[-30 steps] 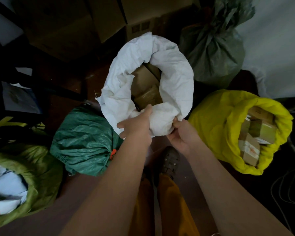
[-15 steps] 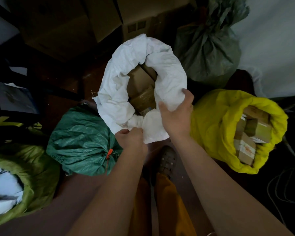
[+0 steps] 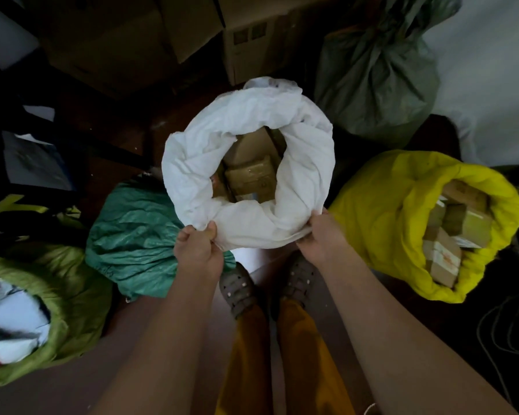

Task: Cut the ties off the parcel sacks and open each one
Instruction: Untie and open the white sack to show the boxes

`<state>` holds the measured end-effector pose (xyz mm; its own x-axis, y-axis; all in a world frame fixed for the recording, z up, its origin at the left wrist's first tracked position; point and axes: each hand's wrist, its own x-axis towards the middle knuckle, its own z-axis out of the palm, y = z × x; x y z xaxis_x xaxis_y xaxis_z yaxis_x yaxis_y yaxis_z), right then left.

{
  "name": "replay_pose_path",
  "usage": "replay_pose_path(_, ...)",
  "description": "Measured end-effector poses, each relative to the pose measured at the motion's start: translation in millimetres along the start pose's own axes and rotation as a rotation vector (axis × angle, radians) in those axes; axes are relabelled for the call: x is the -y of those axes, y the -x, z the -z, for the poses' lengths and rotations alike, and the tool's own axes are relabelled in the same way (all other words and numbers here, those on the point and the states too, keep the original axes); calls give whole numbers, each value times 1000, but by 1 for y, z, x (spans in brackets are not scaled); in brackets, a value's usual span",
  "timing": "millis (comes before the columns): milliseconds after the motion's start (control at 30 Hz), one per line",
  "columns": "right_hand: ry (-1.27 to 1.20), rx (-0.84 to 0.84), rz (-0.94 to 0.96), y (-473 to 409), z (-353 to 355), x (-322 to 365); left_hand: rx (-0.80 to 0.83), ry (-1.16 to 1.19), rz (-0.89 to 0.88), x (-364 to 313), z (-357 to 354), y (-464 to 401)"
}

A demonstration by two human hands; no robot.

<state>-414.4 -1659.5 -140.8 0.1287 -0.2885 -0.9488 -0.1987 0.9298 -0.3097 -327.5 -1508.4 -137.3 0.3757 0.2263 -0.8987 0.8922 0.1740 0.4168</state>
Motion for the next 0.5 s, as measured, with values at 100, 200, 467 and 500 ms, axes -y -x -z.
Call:
replay_pose_path(100,404,-318,182,2,2,5,-1,73,-16,3,1,4)
replay_pose_path(200,495,-488,454,6,-6,5,26,110,-77,4,0,9)
replay_pose_path(467,306,-199,307,-1,-10,-3,222,174,-32,-1,17,7)
replay_pose_path(500,203,-150,236,-3,-5,-3,219,172,-43,-2,18,7)
